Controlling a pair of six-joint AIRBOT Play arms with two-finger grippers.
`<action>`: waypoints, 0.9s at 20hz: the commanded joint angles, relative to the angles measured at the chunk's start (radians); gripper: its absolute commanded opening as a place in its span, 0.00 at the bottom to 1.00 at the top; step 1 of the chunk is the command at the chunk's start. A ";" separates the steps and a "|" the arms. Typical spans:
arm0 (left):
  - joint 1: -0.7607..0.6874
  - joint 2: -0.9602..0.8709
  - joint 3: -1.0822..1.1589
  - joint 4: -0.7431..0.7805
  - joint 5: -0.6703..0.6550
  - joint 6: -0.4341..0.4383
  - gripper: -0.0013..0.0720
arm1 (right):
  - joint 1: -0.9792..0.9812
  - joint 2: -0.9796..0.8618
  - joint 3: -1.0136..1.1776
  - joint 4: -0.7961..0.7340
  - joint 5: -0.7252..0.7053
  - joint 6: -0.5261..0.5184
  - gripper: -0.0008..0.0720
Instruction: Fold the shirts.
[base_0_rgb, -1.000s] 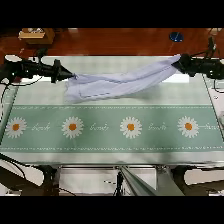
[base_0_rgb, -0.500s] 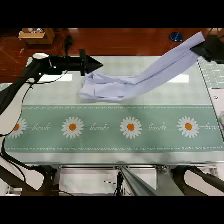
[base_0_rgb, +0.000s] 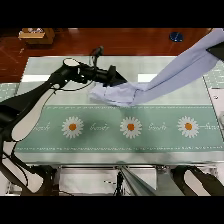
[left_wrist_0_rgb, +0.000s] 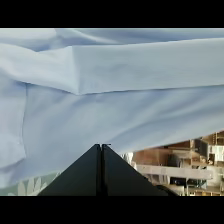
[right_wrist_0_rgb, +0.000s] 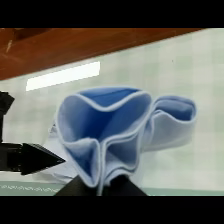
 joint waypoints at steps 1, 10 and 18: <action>-0.092 -0.028 0.000 0.000 0.046 0.000 0.04 | 0.000 0.046 0.001 -0.074 0.064 0.050 0.05; -0.266 -0.109 0.000 -0.124 0.113 0.000 0.04 | 0.000 0.047 0.001 -0.174 0.092 0.073 0.05; -0.404 -0.199 0.002 -0.362 0.196 0.000 0.04 | 0.000 0.047 0.001 -0.153 0.092 0.072 0.05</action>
